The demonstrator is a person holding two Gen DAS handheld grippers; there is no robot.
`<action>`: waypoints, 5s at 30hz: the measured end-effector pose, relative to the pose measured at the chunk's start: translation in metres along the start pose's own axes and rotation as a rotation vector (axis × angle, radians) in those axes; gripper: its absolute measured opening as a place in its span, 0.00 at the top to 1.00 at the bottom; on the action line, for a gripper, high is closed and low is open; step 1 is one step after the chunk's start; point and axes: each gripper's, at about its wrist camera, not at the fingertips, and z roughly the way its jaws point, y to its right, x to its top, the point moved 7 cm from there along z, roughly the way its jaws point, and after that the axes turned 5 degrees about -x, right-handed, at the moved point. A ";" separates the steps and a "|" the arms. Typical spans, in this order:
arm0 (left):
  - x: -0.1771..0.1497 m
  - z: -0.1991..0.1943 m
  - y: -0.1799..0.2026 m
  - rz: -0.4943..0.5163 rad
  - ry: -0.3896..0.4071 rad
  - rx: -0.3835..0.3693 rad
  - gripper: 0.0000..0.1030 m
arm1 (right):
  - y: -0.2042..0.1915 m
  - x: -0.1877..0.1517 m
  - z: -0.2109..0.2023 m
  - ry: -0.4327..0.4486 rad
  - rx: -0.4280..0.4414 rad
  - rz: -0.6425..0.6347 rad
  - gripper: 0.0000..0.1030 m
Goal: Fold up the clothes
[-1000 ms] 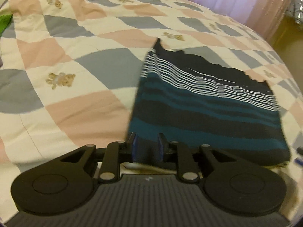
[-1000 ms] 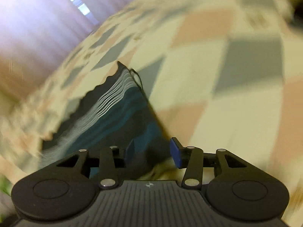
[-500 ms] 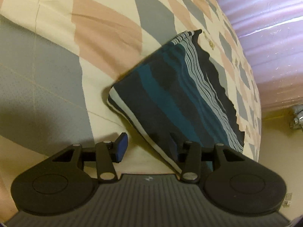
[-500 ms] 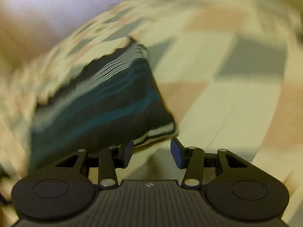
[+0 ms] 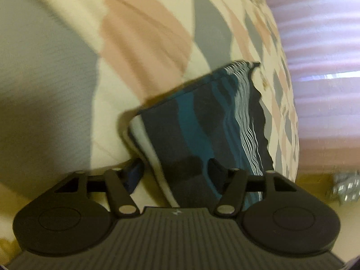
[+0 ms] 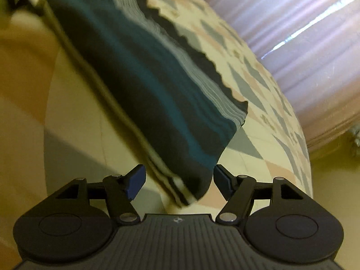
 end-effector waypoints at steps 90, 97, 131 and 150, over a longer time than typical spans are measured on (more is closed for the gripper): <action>-0.093 -0.253 0.186 2.316 -0.396 0.141 0.86 | 0.131 0.089 -0.274 -0.048 0.864 -0.005 0.90; 0.000 -0.024 0.180 1.728 -0.563 0.274 0.66 | 0.123 0.046 -0.025 -0.386 0.701 0.337 0.65; 0.075 -0.006 0.152 1.371 0.032 0.308 0.78 | 0.120 -0.023 -0.010 -0.192 0.138 1.046 0.62; -0.239 -0.137 0.062 1.319 0.202 0.605 0.61 | 0.088 0.002 -0.006 0.241 0.626 -0.049 0.53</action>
